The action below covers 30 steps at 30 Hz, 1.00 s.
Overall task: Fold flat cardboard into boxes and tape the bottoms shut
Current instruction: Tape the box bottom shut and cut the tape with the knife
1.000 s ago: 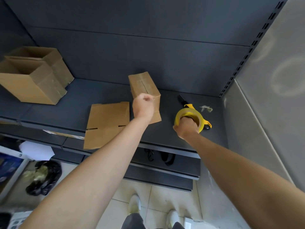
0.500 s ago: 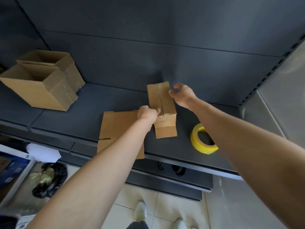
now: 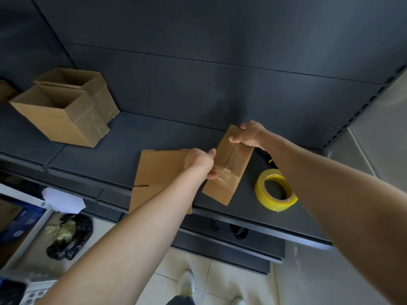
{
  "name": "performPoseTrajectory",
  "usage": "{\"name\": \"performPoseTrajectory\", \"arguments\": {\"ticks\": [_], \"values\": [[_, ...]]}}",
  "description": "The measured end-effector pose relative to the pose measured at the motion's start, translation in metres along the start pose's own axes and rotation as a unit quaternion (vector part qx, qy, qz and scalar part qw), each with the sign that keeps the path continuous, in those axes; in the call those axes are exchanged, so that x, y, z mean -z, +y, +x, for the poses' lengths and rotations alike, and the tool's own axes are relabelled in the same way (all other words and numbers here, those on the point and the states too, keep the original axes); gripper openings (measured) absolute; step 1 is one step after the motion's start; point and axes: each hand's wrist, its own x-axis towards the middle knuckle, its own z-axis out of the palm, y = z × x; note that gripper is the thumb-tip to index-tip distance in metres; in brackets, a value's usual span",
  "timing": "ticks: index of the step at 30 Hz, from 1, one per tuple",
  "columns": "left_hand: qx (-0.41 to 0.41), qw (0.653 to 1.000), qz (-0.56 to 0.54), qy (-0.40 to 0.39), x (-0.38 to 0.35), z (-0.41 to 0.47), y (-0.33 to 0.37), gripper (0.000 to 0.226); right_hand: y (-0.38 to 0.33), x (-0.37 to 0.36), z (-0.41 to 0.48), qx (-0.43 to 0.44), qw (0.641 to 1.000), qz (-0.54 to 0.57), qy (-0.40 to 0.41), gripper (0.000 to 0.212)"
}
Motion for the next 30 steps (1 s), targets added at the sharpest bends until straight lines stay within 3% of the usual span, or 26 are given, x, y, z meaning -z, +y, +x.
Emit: {"name": "performPoseTrajectory", "arguments": {"ticks": [6, 9, 13, 18, 24, 30], "values": [[0.062, 0.992, -0.109, -0.022, -0.022, -0.02, -0.011, 0.031, 0.013, -0.001, -0.017, -0.012, 0.998, 0.058, 0.016, 0.062], [0.084, 0.98, -0.177, -0.016, -0.031, -0.028, -0.017, 0.044, 0.022, -0.001, -0.026, -0.016, 0.998, 0.06, 0.024, 0.05], [0.094, 0.973, -0.207, -0.038, -0.036, -0.04, -0.021, 0.05, 0.036, -0.003, -0.04, -0.018, 0.993, 0.119, 0.02, 0.053], [0.061, 0.973, -0.221, -0.038, -0.038, -0.053, -0.018, 0.054, 0.041, 0.013, -0.059, -0.001, 0.985, 0.168, 0.049, 0.035], [-0.036, 0.96, -0.274, -0.049, -0.037, -0.067, -0.017, 0.051, 0.04, 0.041, -0.079, -0.007, 0.939, 0.327, 0.105, 0.074], [-0.138, 0.948, -0.27, -0.1, -0.02, -0.08, -0.013, 0.046, 0.059, 0.042, -0.094, -0.03, 0.911, 0.412, 0.013, 0.092]]}}
